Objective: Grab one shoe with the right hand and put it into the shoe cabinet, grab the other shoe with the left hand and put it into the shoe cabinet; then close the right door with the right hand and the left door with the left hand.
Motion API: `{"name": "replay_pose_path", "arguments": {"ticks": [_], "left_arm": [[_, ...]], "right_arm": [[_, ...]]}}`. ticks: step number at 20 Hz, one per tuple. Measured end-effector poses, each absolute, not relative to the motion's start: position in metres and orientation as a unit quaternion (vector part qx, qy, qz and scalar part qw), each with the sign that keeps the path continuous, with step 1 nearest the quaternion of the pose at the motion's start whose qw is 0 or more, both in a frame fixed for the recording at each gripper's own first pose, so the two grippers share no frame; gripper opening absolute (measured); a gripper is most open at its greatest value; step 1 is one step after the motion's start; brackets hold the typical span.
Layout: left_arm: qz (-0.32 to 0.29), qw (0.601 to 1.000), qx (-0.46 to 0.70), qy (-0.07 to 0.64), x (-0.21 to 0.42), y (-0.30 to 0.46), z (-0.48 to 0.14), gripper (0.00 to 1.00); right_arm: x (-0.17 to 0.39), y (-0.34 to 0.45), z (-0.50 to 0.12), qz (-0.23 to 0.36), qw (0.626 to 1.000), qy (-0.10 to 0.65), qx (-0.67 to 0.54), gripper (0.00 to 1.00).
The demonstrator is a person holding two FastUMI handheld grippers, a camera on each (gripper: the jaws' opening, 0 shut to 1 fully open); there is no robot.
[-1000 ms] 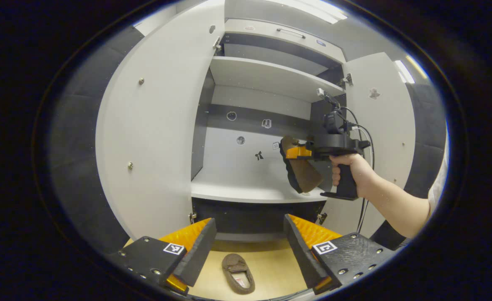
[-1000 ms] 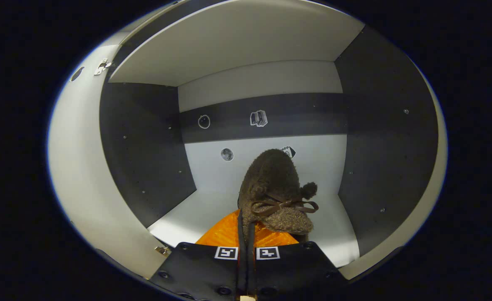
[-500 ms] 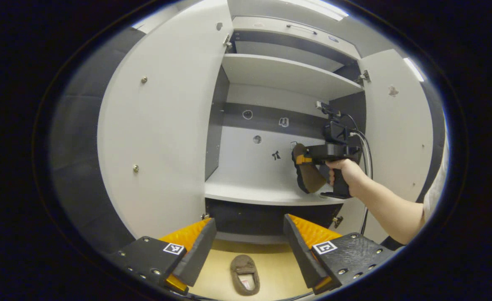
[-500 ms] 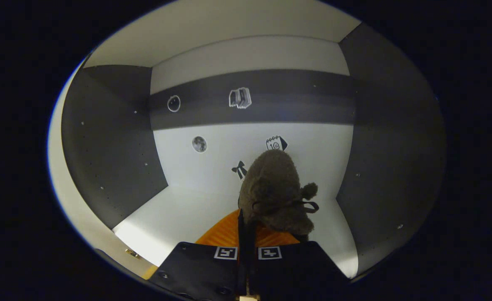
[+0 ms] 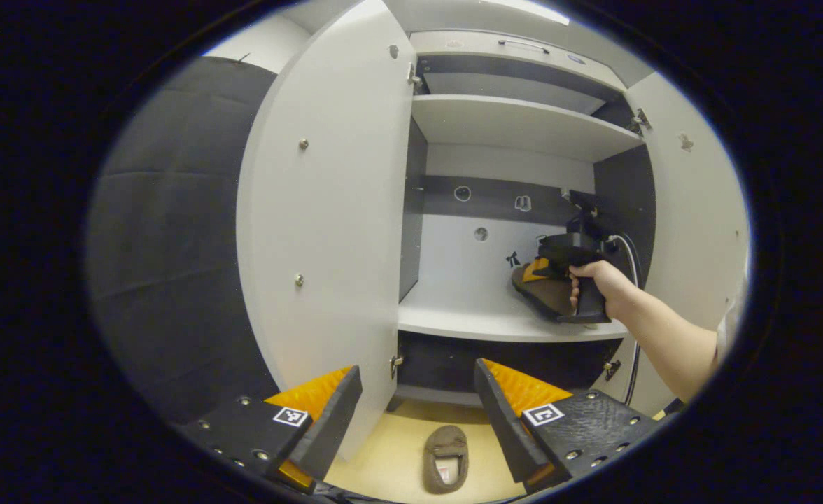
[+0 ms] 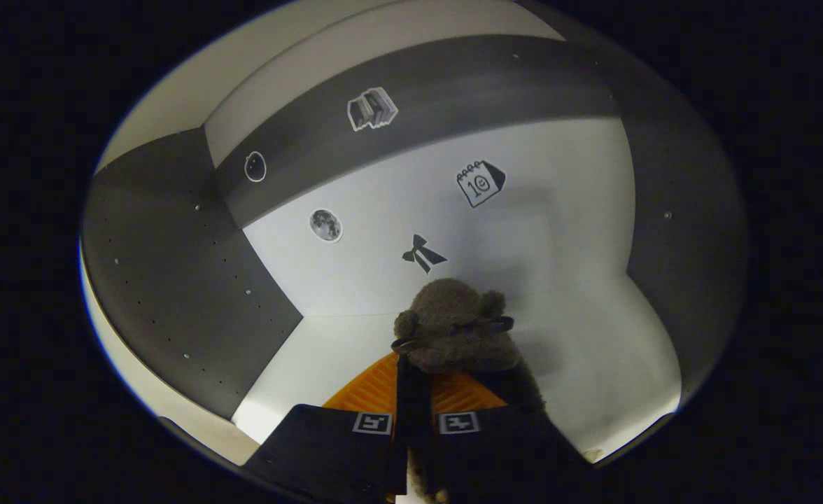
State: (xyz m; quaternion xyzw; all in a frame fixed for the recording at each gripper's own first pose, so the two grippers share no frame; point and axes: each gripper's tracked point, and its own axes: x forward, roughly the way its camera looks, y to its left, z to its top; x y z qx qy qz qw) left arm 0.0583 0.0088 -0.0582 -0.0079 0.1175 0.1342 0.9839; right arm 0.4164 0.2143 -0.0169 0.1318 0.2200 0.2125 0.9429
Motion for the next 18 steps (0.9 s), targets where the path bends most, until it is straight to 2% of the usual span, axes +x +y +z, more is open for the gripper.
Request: {"name": "replay_pose_path", "arguments": {"ticks": [1, 2, 3, 4, 6, 7, 8, 9, 10, 12, 13, 16, 17, 18], "left_arm": [[0.141, 0.982, -0.008, 0.122, 0.057, 0.010, -0.060, 0.94], [0.145, 0.981, -0.008, 0.125, 0.057, 0.010, -0.061, 0.99], [0.148, 0.981, -0.009, 0.128, 0.058, 0.009, -0.062, 0.99], [0.149, 0.980, -0.008, 0.130, 0.059, 0.007, -0.061, 0.95], [0.148, 0.981, -0.004, 0.126, 0.062, 0.001, -0.059, 0.95], [0.144, 0.982, -0.003, 0.123, 0.062, -0.003, -0.059, 0.95], [0.140, 0.983, -0.001, 0.119, 0.063, -0.006, -0.059, 0.94], [0.131, 0.985, 0.001, 0.114, 0.062, -0.008, -0.058, 0.94], [0.115, 0.987, 0.003, 0.113, 0.062, -0.013, -0.059, 0.94], [0.084, 0.990, 0.006, 0.116, 0.060, -0.017, -0.065, 0.94], [0.069, 0.991, 0.002, 0.117, 0.058, -0.018, -0.067, 0.94], [0.028, 0.993, -0.010, 0.110, 0.051, -0.017, -0.070, 0.94], [0.015, 0.994, -0.009, 0.109, 0.048, -0.016, -0.072, 0.94], [0.003, 0.994, -0.006, 0.110, 0.045, -0.014, -0.075, 0.95]], "right_arm": [[0.416, 0.216, -0.017, 0.214, 0.942, 0.221, 0.135, 0.14], [0.415, 0.217, -0.017, 0.216, 0.941, 0.223, 0.135, 0.14], [0.414, 0.218, -0.018, 0.218, 0.940, 0.224, 0.134, 0.14], [0.411, 0.222, -0.017, 0.228, 0.937, 0.227, 0.135, 0.16], [0.405, 0.226, -0.012, 0.241, 0.933, 0.227, 0.142, 0.31], [0.401, 0.227, -0.011, 0.243, 0.932, 0.229, 0.143, 0.50], [0.396, 0.226, -0.009, 0.240, 0.932, 0.231, 0.141, 0.60], [0.392, 0.226, -0.008, 0.240, 0.933, 0.232, 0.137, 0.64], [0.386, 0.226, -0.006, 0.239, 0.933, 0.233, 0.131, 0.63], [0.373, 0.224, -0.001, 0.231, 0.936, 0.234, 0.122, 0.86], [0.364, 0.222, 0.003, 0.225, 0.939, 0.234, 0.117, 0.92], [0.343, 0.210, 0.008, 0.197, 0.950, 0.226, 0.089, 0.92], [0.335, 0.206, 0.011, 0.189, 0.953, 0.222, 0.084, 0.98], [0.325, 0.203, 0.013, 0.185, 0.955, 0.217, 0.080, 0.98]]}}
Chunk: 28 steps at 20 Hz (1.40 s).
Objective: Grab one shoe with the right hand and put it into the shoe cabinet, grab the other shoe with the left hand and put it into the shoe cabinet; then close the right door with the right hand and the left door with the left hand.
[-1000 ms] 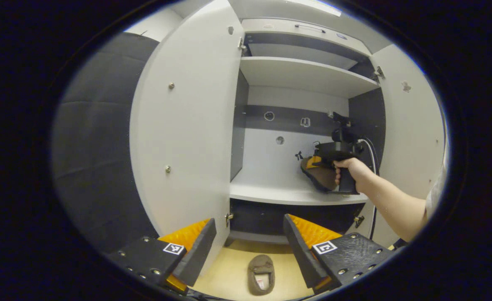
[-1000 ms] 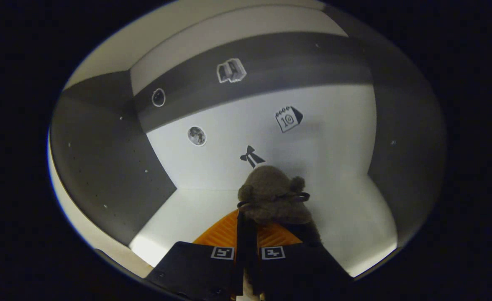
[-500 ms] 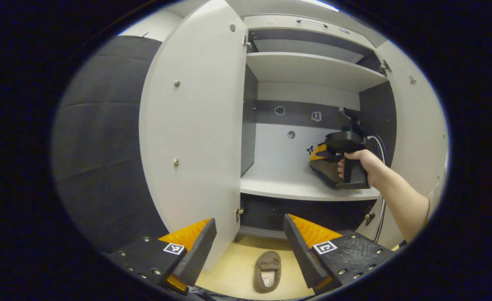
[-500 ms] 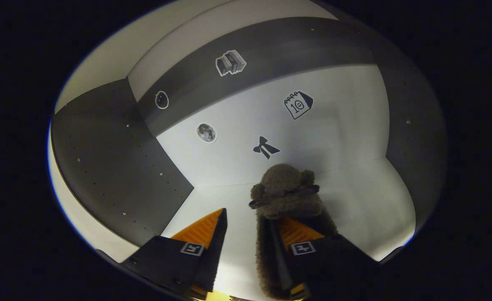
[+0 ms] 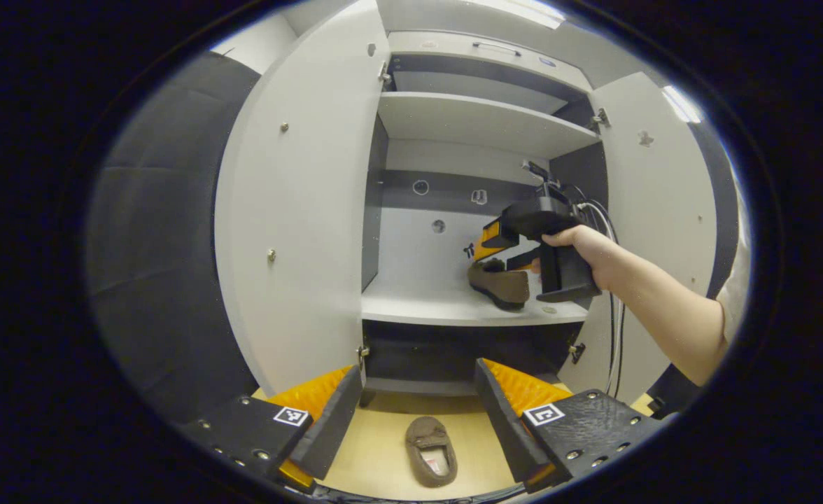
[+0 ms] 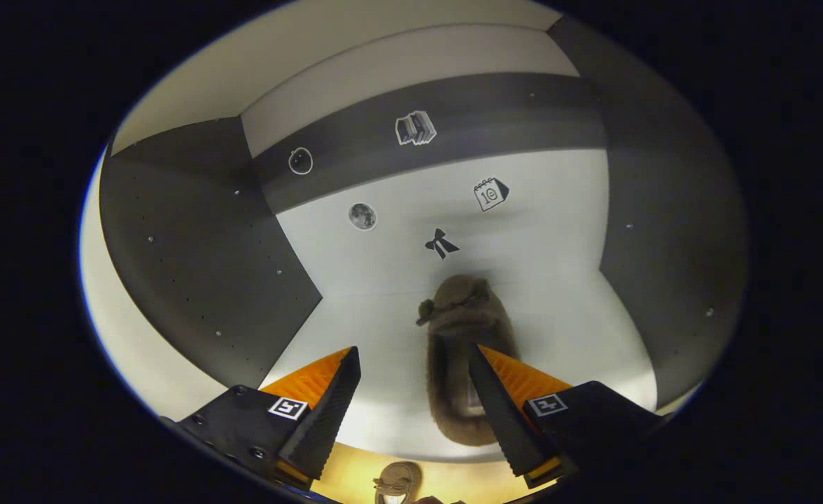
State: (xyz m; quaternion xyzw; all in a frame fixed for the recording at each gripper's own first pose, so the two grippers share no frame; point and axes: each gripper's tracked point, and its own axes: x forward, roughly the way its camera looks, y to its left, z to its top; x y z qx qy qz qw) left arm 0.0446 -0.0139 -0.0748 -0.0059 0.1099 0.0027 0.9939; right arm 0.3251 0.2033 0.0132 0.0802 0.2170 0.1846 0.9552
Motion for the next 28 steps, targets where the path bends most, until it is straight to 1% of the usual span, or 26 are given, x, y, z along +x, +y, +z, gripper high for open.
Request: {"name": "replay_pose_path", "arguments": {"ticks": [2, 4, 5, 7, 8, 9, 13, 14, 17, 18, 19, 22, 23, 25, 28], "left_arm": [[-0.008, 0.993, -0.005, 0.120, 0.040, -0.007, -0.086, 0.94], [-0.002, 0.991, -0.013, 0.135, 0.034, 0.003, -0.102, 0.95], [-0.009, 0.990, -0.022, 0.137, 0.031, 0.002, -0.110, 0.95], [-0.030, 0.988, -0.029, 0.150, 0.026, -0.001, -0.129, 0.94], [-0.039, 0.986, -0.026, 0.158, 0.024, 0.000, -0.138, 0.92], [-0.052, 0.985, -0.024, 0.166, 0.022, -0.002, -0.149, 0.95], [-0.099, 0.972, -0.030, 0.211, 0.022, -0.017, -0.195, 0.95], [-0.108, 0.969, -0.028, 0.221, 0.025, -0.021, -0.205, 0.95], [-0.134, 0.958, -0.001, 0.252, 0.037, -0.034, -0.245, 0.95], [-0.153, 0.951, 0.006, 0.268, 0.039, -0.043, -0.260, 0.95], [-0.168, 0.943, 0.017, 0.285, 0.040, -0.049, -0.278, 0.94], [-0.174, 0.932, 0.062, 0.312, 0.056, -0.051, -0.320, 0.95], [-0.172, 0.928, 0.074, 0.322, 0.060, -0.049, -0.333, 0.95], [-0.166, 0.920, 0.089, 0.343, 0.068, -0.045, -0.359, 0.95], [-0.174, 0.901, 0.120, 0.378, 0.077, -0.038, -0.400, 0.95]], "right_arm": [[0.304, 0.193, 0.023, 0.174, 0.963, 0.194, 0.066, 0.98], [0.280, 0.176, 0.027, 0.146, 0.975, 0.164, 0.039, 0.98], [0.264, 0.171, 0.028, 0.139, 0.979, 0.146, 0.034, 0.98], [0.230, 0.163, 0.017, 0.127, 0.982, 0.134, 0.040, 0.98], [0.216, 0.160, 0.009, 0.121, 0.983, 0.133, 0.044, 0.98], [0.198, 0.155, 0.000, 0.116, 0.983, 0.134, 0.044, 0.98], [0.138, 0.132, -0.050, 0.090, 0.986, 0.136, 0.023, 0.98], [0.127, 0.126, -0.063, 0.080, 0.987, 0.138, 0.017, 0.92], [0.095, 0.107, -0.090, 0.062, 0.988, 0.141, 0.000, 0.92], [0.087, 0.102, -0.096, 0.055, 0.989, 0.140, -0.003, 0.98], [0.078, 0.096, -0.101, 0.048, 0.989, 0.141, -0.003, 0.92], [0.051, 0.075, -0.111, 0.018, 0.991, 0.135, 0.005, 0.92], [0.042, 0.067, -0.114, 0.005, 0.991, 0.133, 0.007, 0.98], [0.026, 0.051, -0.119, -0.017, 0.991, 0.129, 0.004, 0.98], [0.004, 0.025, -0.130, -0.058, 0.989, 0.136, 0.002, 0.98]]}}
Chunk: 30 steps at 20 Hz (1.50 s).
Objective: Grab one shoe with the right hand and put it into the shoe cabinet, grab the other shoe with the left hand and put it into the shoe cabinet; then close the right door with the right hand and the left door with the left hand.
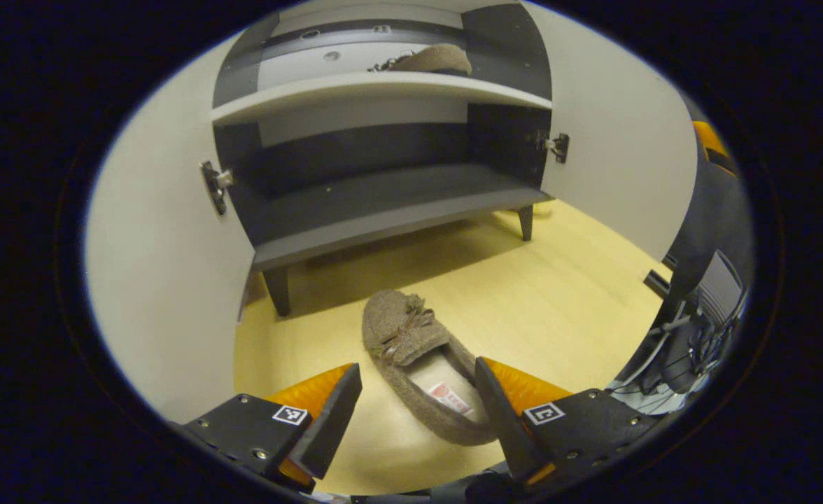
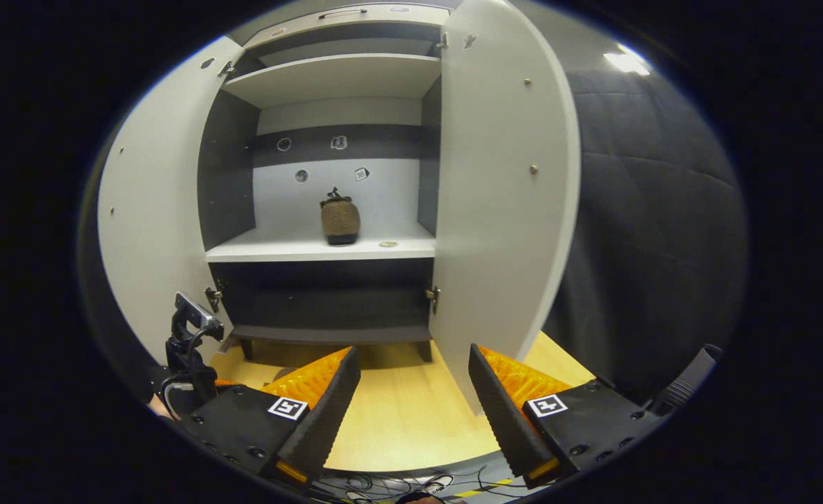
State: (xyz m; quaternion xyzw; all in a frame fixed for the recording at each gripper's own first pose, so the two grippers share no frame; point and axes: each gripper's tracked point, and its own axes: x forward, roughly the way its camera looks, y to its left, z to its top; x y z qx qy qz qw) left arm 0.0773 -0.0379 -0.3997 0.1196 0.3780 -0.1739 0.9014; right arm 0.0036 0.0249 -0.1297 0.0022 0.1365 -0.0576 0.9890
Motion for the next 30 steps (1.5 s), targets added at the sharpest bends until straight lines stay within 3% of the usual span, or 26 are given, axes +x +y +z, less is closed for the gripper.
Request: {"name": "replay_pose_path", "arguments": {"ticks": [4, 8, 9, 10, 11, 13, 15, 17, 18, 19, 21, 22, 23, 25, 26, 27, 28, 30], "left_arm": [[-0.163, 0.892, 0.135, 0.398, 0.088, -0.032, -0.435, 0.95], [-0.160, 0.889, 0.123, 0.411, 0.103, -0.031, -0.444, 1.00], [-0.156, 0.889, 0.118, 0.413, 0.106, -0.031, -0.447, 0.90], [-0.153, 0.889, 0.112, 0.417, 0.109, -0.031, -0.451, 0.91], [-0.158, 0.885, 0.104, 0.426, 0.108, -0.033, -0.453, 0.65], [-0.165, 0.881, 0.102, 0.432, 0.111, -0.033, -0.462, 0.63], [-0.172, 0.870, 0.111, 0.448, 0.104, -0.031, -0.464, 0.49], [-0.187, 0.871, 0.129, 0.435, 0.107, -0.030, -0.463, 0.45], [-0.193, 0.869, 0.125, 0.439, 0.104, -0.033, -0.463, 0.45], [-0.168, 0.875, 0.136, 0.433, 0.109, -0.024, -0.464, 0.51], [-0.157, 0.877, 0.117, 0.439, 0.106, -0.029, -0.462, 0.08], [-0.163, 0.875, 0.110, 0.443, 0.107, -0.029, -0.458, 0.02], [-0.170, 0.874, 0.105, 0.444, 0.105, -0.030, -0.459, 0.07], [-0.177, 0.872, 0.104, 0.444, 0.103, -0.026, -0.459, 0.07], [-0.185, 0.868, 0.108, 0.447, 0.104, -0.028, -0.459, 0.02], [-0.188, 0.868, 0.114, 0.446, 0.106, -0.027, -0.459, 0.07], [-0.185, 0.867, 0.113, 0.449, 0.105, -0.027, -0.459, 0.02], [-0.180, 0.866, 0.106, 0.454, 0.105, -0.030, -0.457, 0.02]], "right_arm": [[-0.020, -0.008, -0.150, -0.100, 0.980, 0.172, 0.000, 0.98], [-0.044, -0.058, -0.145, -0.177, 0.972, 0.153, 0.002, 1.00], [-0.052, -0.073, -0.148, -0.195, 0.968, 0.158, -0.004, 0.99], [-0.060, -0.086, -0.152, -0.212, 0.963, 0.164, -0.008, 0.96], [-0.066, -0.096, -0.153, -0.223, 0.960, 0.168, -0.009, 0.99], [-0.076, -0.111, -0.150, -0.246, 0.955, 0.169, -0.002, 0.97], [-0.086, -0.125, -0.145, -0.265, 0.950, 0.166, 0.007, 0.97], [-0.097, -0.144, -0.132, -0.294, 0.943, 0.153, -0.006, 0.98], [-0.101, -0.153, -0.126, -0.305, 0.941, 0.149, -0.013, 0.98], [-0.104, -0.159, -0.120, -0.314, 0.938, 0.146, -0.016, 0.96], [-0.107, -0.170, -0.113, -0.328, 0.933, 0.146, -0.008, 0.96], [-0.108, -0.174, -0.111, -0.335, 0.931, 0.145, -0.003, 0.97], [-0.108, -0.177, -0.107, -0.340, 0.930, 0.142, 0.001, 0.97], [-0.104, -0.180, -0.102, -0.344, 0.929, 0.136, -0.001, 0.97], [-0.102, -0.182, -0.101, -0.344, 0.929, 0.134, -0.004, 0.97], [-0.099, -0.182, -0.099, -0.343, 0.930, 0.133, -0.003, 0.97], [-0.096, -0.182, -0.098, -0.340, 0.931, 0.131, -0.001, 0.97], [-0.090, -0.182, -0.097, -0.333, 0.934, 0.127, 0.003, 0.97]]}}
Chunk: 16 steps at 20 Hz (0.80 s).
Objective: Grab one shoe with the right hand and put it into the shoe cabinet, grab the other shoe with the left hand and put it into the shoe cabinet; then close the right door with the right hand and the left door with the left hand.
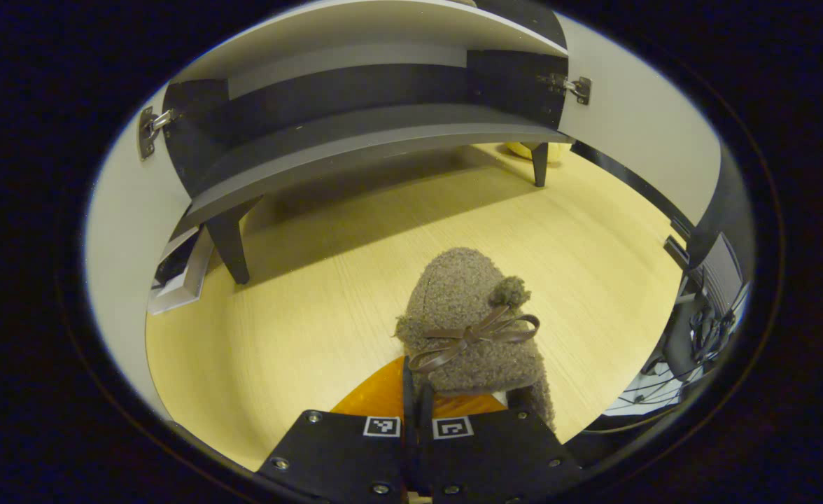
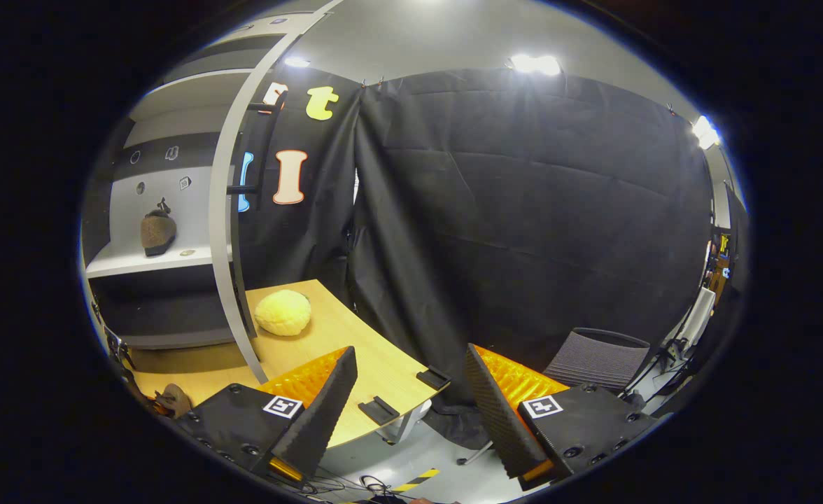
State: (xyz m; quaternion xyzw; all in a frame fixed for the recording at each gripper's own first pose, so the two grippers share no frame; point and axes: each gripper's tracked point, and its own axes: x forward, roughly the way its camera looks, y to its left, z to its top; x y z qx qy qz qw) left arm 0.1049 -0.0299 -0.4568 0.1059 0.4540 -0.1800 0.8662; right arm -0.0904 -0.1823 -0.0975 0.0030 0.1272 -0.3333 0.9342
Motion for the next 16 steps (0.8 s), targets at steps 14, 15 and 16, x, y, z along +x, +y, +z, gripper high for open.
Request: {"name": "replay_pose_path", "arguments": {"ticks": [14, 15, 16], "left_arm": [[-0.137, 0.908, 0.038, 0.394, 0.119, -0.041, -0.385, 0.02], [-0.136, 0.914, 0.031, 0.381, 0.125, -0.038, -0.371, 0.01], [-0.129, 0.920, 0.022, 0.370, 0.134, -0.038, -0.359, 0.01]], "right_arm": [[0.020, -0.260, -0.042, -0.291, 0.955, 0.056, 0.006, 0.97], [0.030, -0.259, -0.041, -0.277, 0.959, 0.055, 0.011, 0.97], [0.038, -0.261, -0.043, -0.267, 0.962, 0.055, 0.015, 0.98]]}}
